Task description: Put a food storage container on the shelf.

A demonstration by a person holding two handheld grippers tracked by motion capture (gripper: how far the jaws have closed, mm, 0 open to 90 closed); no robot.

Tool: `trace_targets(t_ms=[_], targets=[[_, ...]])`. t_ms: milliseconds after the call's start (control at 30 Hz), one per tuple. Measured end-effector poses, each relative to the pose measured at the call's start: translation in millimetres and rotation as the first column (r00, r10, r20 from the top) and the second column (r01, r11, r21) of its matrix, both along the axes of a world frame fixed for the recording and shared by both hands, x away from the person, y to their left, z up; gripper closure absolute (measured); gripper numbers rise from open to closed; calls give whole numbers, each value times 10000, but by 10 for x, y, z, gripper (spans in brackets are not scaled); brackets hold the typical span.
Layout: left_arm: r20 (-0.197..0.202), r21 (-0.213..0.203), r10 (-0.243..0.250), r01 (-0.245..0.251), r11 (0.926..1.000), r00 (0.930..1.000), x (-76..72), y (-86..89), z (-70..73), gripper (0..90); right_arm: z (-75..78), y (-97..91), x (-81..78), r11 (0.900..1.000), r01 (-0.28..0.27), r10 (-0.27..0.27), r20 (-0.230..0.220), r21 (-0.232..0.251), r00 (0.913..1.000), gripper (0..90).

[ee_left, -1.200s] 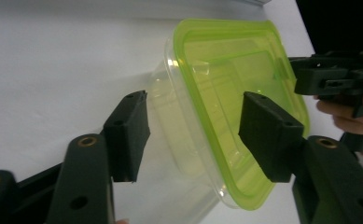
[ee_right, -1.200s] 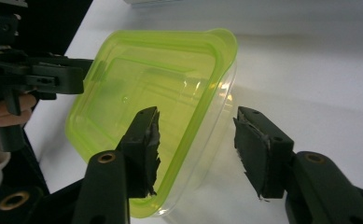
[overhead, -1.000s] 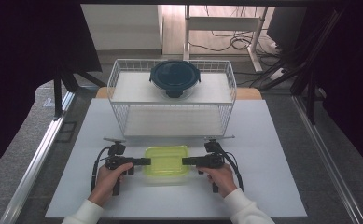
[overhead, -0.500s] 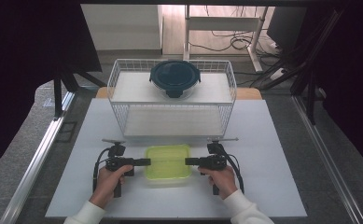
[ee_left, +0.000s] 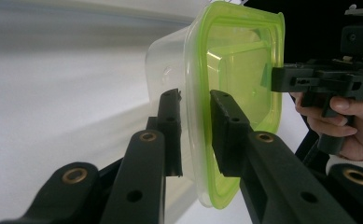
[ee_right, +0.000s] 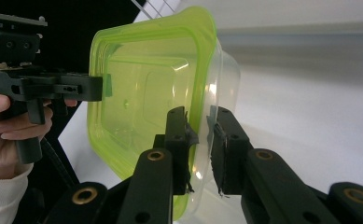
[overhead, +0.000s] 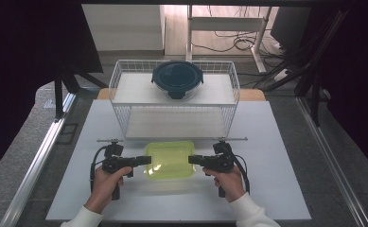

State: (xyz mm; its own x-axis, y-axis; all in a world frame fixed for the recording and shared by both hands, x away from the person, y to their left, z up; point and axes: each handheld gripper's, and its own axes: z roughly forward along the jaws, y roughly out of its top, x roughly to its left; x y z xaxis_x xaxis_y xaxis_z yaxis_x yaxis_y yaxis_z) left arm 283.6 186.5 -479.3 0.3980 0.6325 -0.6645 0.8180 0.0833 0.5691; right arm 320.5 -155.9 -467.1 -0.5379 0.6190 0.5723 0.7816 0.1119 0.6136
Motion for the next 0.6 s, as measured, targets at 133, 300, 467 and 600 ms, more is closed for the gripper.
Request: trace_targets(t_ms=[133, 300, 467, 600], targets=[[265, 18, -45, 45, 10000, 9996, -35, 11, 85, 750, 77, -7, -35, 9999, -81, 78, 258, 94, 9996, 771], [610, 89, -144, 138, 9999, 9980, -76, 15, 186, 750, 154, -13, -77, 9997, -148, 137, 535, 202, 9985, 773], [873, 212, -190, 172, 9996, 9960, -100, 8, 266, 752, 252, -20, -110, 9995, -229, 211, 861, 194, 9961, 775], [1046, 95, -245, 236, 9997, 9942, -81, 18, 344, 752, 342, -33, -99, 9991, -317, 285, 1128, 267, 9932, 775]])
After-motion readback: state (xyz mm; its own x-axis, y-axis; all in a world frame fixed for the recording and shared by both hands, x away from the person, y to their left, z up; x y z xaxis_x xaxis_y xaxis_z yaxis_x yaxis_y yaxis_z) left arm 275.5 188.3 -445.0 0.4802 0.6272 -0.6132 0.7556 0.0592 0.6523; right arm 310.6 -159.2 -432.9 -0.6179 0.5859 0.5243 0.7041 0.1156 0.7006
